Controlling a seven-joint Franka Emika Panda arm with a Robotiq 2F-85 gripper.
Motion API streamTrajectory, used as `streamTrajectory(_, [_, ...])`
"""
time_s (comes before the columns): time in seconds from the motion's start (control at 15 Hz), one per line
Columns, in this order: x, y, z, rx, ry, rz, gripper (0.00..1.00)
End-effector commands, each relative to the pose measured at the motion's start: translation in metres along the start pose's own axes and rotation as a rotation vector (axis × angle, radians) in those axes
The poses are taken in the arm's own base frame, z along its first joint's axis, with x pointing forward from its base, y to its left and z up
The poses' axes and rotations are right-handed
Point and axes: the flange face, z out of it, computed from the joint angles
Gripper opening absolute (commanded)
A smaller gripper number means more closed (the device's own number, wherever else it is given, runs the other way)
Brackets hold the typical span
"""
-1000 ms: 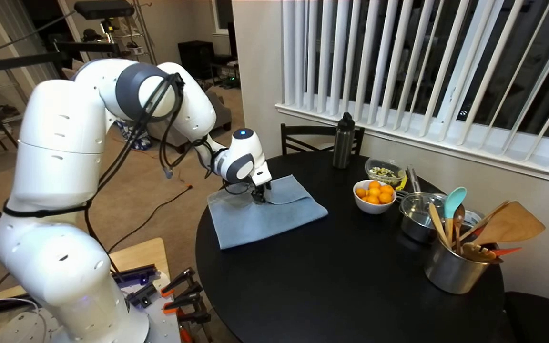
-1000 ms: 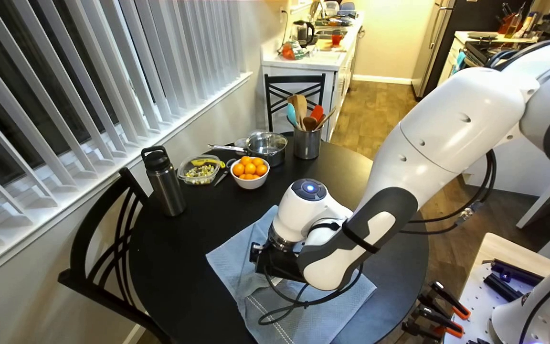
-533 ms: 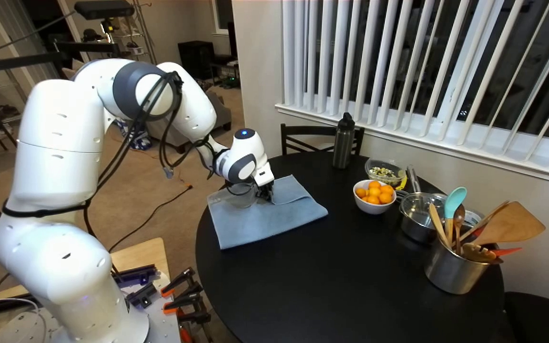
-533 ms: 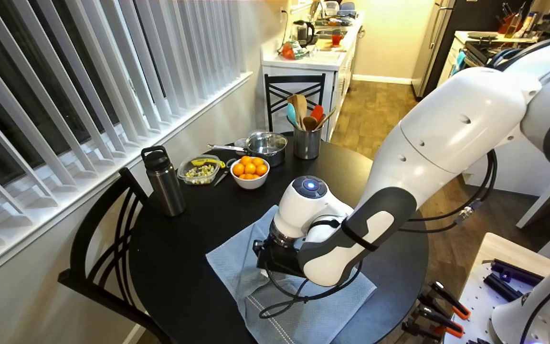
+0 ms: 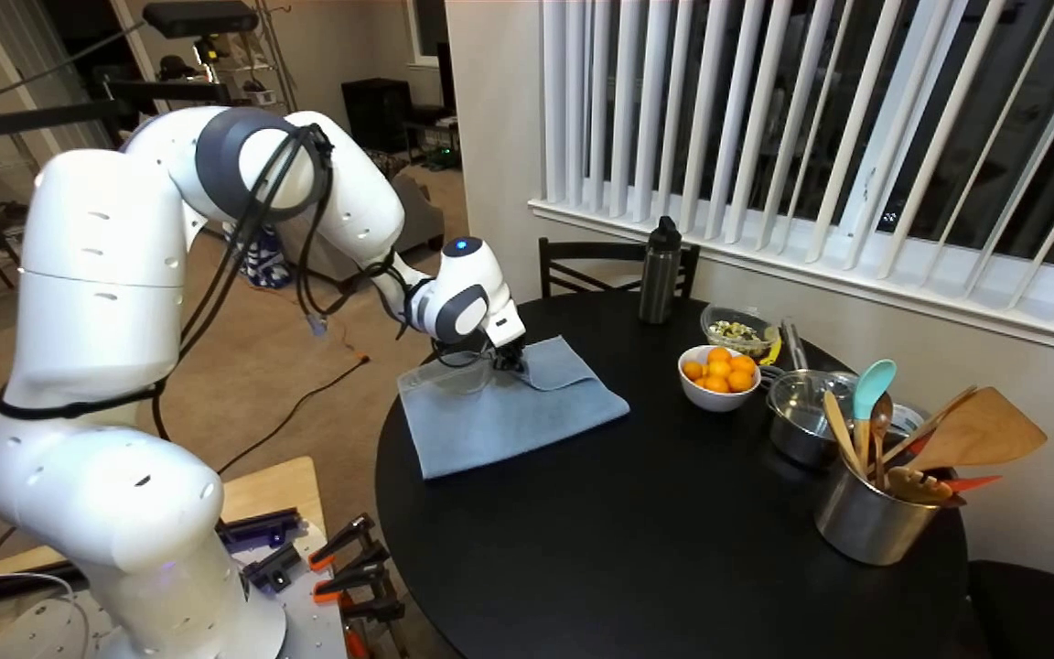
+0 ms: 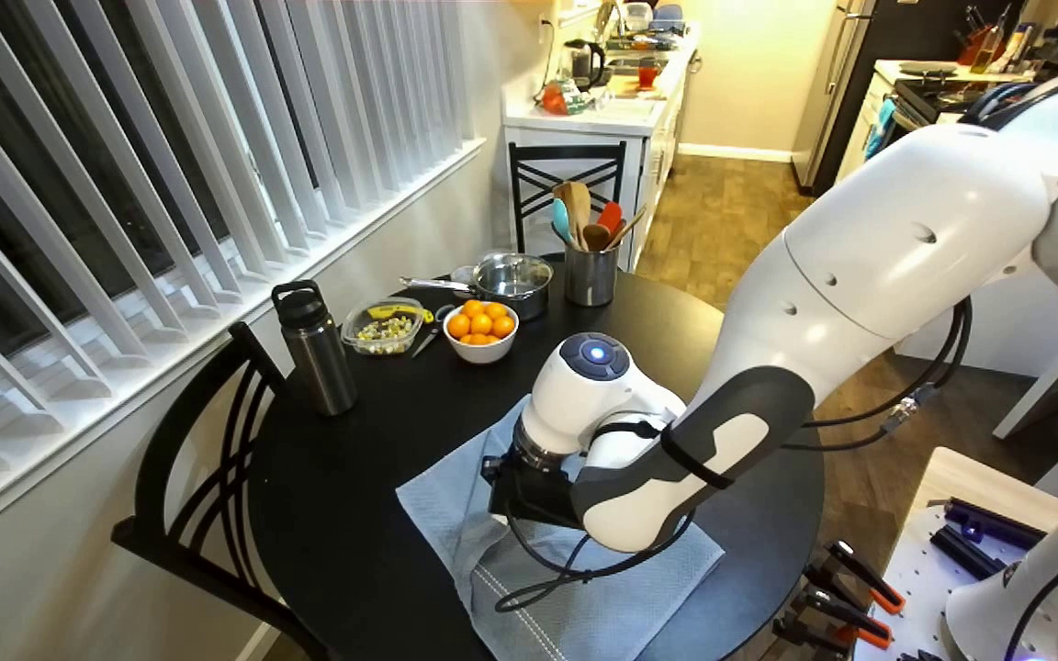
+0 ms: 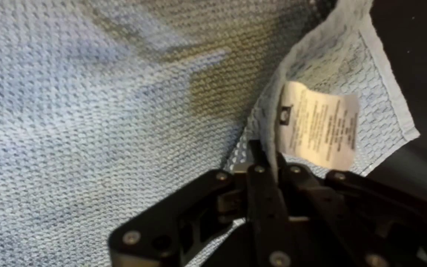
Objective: Fold the towel on the table
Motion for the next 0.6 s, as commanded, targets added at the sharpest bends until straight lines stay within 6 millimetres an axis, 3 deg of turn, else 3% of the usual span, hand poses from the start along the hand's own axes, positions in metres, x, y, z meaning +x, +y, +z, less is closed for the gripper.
streamTrajectory(0.0, [-0.003,-0.011,-0.019,0.038,0.033,-0.016,0.03])
streamTrajectory(0.27, [-0.005,-0.038,-0.025,0.082,0.058,-0.064,0.03])
streamTrajectory(0.53, [-0.009,-0.068,-0.017,0.122,0.047,-0.085,0.03])
